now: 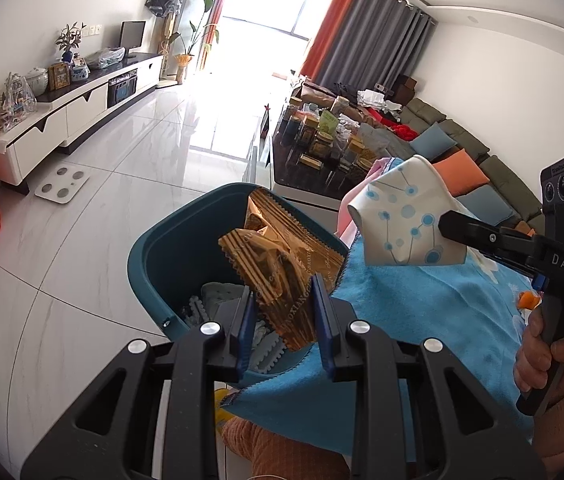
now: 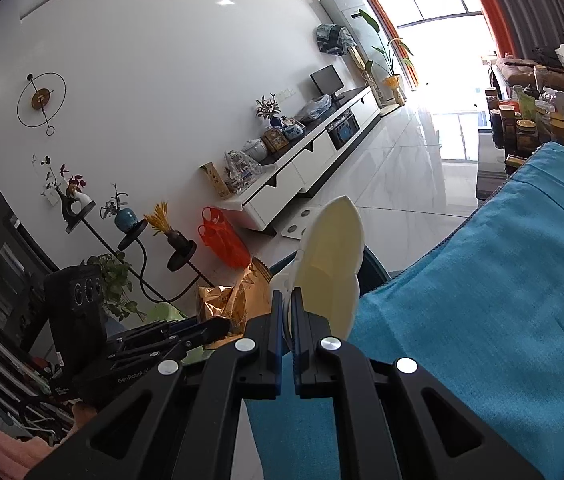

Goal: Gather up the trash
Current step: 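Carry the gold wrapper in the left tool and the cup in the right tool to the teal bin, then open the left tool over the teal bin while the right tool releases the cup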

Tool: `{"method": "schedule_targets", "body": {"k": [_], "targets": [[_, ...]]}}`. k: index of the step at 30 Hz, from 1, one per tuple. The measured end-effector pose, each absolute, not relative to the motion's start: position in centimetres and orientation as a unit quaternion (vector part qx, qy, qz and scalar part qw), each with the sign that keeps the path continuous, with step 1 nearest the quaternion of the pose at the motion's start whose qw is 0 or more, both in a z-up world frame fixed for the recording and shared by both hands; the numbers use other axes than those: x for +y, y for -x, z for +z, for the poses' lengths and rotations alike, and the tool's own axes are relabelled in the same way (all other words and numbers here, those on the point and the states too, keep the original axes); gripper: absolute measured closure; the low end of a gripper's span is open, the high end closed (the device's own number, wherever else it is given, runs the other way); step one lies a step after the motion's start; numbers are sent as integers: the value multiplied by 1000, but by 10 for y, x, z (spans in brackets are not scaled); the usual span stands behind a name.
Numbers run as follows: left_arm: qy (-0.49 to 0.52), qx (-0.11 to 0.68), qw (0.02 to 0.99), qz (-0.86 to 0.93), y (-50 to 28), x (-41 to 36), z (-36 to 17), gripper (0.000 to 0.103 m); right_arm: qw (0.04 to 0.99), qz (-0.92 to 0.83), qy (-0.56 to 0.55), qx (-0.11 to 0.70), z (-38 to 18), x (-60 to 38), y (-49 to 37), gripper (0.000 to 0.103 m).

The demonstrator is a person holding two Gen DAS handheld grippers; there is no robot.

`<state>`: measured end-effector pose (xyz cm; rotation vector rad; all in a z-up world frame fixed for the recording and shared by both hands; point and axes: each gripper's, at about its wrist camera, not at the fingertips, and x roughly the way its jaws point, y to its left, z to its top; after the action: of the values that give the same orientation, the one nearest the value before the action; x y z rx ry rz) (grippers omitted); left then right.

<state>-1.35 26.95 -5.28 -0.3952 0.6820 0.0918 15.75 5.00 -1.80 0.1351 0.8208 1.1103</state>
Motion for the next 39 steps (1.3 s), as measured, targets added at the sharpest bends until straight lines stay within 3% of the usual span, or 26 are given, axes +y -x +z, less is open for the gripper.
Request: {"method": "schedule_targets", "body": {"k": [34, 36, 39], "targets": [[211, 385, 897, 59, -24, 283, -93, 74, 755, 480, 3, 447, -56, 128, -184, 98], [214, 389, 894, 64, -28, 285, -97, 61, 754, 478, 3, 451, -57, 129, -186, 97], [218, 396, 889, 69, -33, 289, -105, 57, 754, 477, 1, 452, -58, 131, -187, 96]]}}
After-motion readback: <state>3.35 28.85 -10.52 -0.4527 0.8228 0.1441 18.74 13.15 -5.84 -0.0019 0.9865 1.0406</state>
